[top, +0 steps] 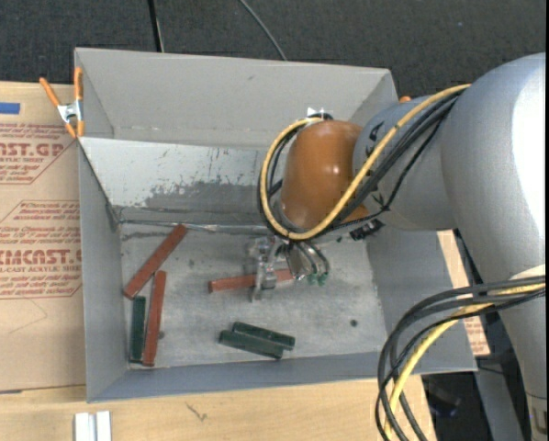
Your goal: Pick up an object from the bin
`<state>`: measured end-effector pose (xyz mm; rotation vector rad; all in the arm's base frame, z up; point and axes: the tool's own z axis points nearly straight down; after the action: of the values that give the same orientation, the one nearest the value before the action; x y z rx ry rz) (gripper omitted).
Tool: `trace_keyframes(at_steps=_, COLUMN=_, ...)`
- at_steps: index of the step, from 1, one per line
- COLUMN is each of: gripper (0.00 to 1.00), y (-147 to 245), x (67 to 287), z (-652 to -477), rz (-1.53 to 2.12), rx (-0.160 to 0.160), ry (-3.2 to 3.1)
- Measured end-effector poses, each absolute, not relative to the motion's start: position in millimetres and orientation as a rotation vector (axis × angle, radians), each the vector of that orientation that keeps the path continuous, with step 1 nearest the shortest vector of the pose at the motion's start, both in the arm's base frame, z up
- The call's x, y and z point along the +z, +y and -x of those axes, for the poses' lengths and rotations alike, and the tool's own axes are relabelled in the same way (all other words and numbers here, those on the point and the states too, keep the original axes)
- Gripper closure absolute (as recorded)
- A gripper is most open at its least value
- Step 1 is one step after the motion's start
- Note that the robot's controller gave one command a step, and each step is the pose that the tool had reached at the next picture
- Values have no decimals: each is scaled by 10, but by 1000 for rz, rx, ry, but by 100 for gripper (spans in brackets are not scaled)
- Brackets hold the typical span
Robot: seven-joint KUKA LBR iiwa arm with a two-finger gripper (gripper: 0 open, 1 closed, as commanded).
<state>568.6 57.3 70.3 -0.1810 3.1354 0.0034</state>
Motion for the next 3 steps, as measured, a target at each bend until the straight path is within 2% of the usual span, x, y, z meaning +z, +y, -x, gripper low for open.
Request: trace_keyframes(at_steps=3, gripper=100, y=575, x=753, z=-5683, rz=181, rx=3, ry=3136)
